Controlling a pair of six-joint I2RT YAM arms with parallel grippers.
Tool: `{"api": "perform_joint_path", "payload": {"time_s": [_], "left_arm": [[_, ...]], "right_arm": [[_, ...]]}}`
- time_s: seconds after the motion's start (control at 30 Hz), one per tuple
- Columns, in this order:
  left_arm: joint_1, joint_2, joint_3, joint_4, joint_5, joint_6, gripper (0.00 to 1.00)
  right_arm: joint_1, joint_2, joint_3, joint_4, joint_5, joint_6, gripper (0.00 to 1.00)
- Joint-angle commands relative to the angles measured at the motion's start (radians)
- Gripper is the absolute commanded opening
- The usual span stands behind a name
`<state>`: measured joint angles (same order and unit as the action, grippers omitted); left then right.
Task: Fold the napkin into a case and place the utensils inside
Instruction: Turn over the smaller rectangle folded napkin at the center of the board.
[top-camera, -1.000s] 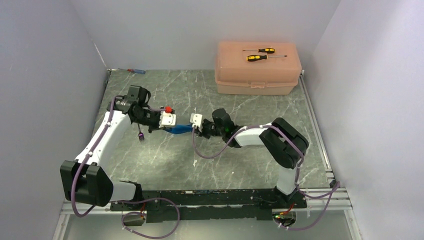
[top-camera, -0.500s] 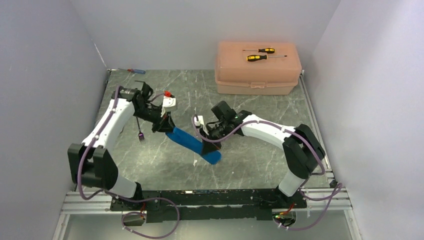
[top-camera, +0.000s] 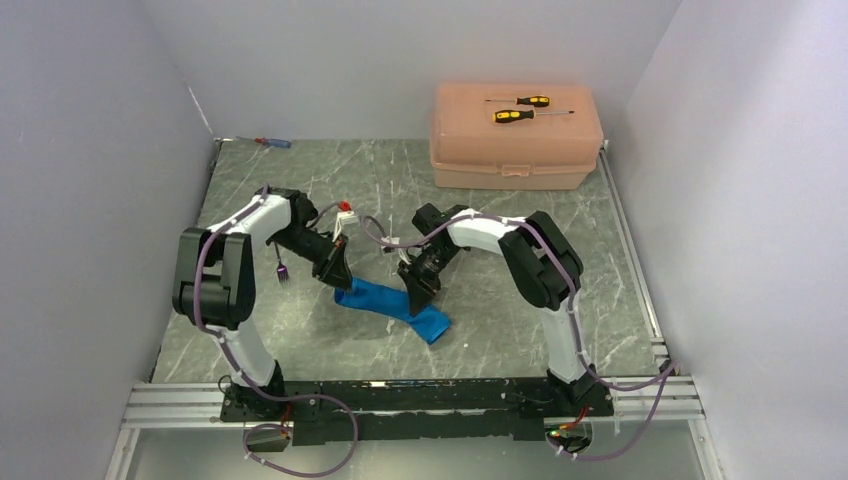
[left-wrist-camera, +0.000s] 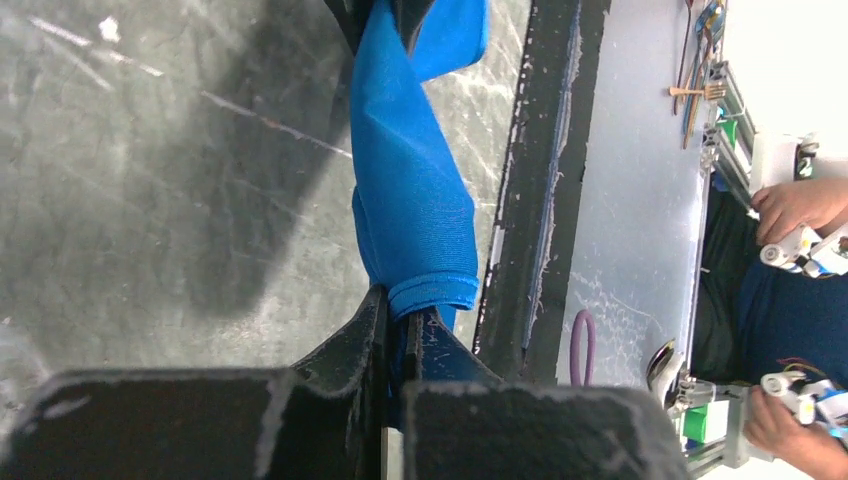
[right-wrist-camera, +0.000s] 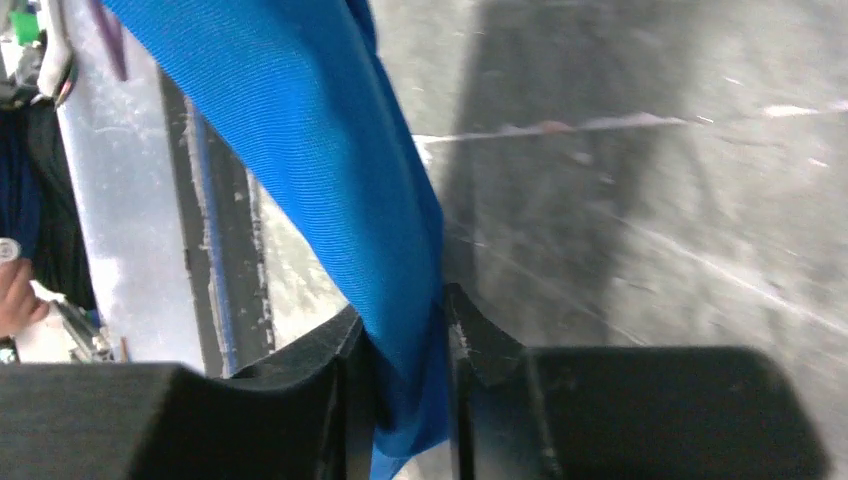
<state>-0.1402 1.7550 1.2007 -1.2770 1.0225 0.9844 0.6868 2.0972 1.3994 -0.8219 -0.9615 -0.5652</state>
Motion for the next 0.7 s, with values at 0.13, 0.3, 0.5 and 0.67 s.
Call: {"api": "perform_joint_path", "payload": {"time_s": [0.13,0.3,0.5,0.67], "left_arm": [[0.064,0.185,0.028,0.172,-0.048,-0.191,0.03],[0.085,0.277,0.067,0.245,-0.09,-0.258,0.03],[0.098,0.315,0.07,0.293,-0.099,-0.331,0.03],[0.126,0.346,0.07,0.303,-0.074,-0.373,0.03]], "right_arm": [[-0.03,-0.044,0.063,0.026,0.108,0.046,1.0],[-0.036,-0.136,0.019,0.072,0.17,0.106,1.0],[-0.036,-0.407,-0.175,0.411,0.467,0.355,1.0],[-0.032,-0.589,-0.317,0.675,0.455,0.498,0.83]]}}
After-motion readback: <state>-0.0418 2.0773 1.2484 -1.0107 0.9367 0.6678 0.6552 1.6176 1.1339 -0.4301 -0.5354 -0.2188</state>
